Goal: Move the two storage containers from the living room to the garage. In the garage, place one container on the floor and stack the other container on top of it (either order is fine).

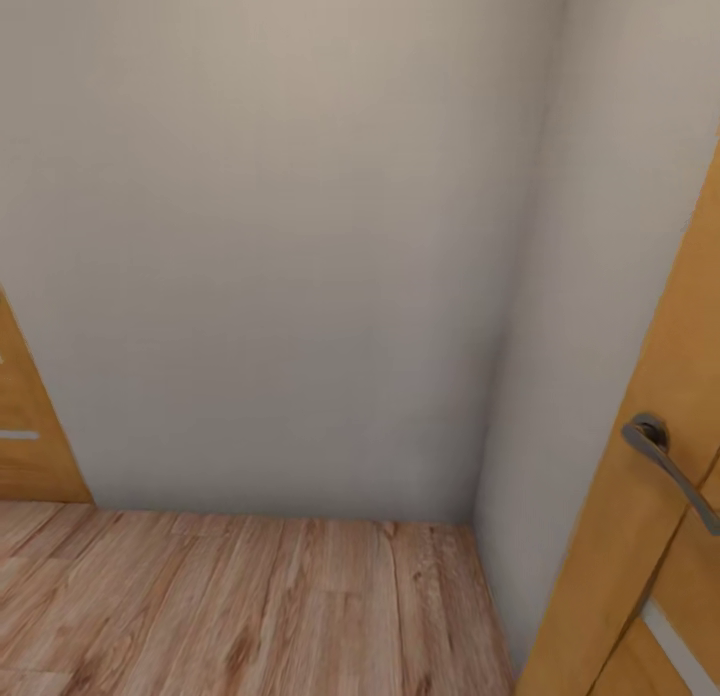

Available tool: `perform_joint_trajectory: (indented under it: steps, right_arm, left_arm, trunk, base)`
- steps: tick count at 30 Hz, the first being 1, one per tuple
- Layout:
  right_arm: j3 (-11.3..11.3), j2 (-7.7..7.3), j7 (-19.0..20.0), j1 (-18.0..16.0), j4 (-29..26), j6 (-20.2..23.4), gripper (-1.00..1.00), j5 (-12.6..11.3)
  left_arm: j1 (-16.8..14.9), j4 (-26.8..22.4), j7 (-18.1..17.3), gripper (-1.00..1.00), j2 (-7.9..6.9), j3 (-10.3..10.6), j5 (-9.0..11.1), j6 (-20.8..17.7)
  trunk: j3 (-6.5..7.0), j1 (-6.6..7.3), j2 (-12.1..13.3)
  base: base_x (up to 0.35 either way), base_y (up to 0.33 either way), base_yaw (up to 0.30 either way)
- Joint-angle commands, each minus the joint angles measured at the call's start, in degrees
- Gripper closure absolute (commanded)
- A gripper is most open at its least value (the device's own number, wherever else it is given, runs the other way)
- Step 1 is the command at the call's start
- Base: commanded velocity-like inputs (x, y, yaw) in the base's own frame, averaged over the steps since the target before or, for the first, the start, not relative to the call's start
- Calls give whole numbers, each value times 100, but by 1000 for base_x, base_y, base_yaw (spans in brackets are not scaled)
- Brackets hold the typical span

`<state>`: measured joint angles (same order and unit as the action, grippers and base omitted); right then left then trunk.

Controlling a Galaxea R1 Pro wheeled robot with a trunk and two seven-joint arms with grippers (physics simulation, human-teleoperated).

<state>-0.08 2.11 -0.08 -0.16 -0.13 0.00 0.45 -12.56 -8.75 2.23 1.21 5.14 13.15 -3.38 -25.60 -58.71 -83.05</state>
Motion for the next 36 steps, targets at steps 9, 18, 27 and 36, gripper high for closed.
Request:
perform_joint_trajectory:
  steps: [9,18,27,36]
  right_arm:
    - [-1,2,-1,-2,3,0,-100,7]
    - [1,0,-1,-2,4,0,-100,8]
    - [6,0,-1,-2,4,0,-100,8]
    - [6,9,-1,-2,4,0,-100,8]
  left_arm:
    - [-1,-12,23,-100,18,48,56,-31]
    - [-1,-12,23,-100,26,48,56,-30]
    - [-1,-12,23,-100,36,48,56,-31]
    - [1,-12,23,-100,37,48,56,-29]
  trunk:
    - [-50,-2,-3]
    - [-99,-2,-3]
    - [-150,-2,-3]
    - [-200,-2,-3]
  base:
    - [171,0,174]
    - [174,0,201]
    - [181,55,205]
    - [201,92,210]
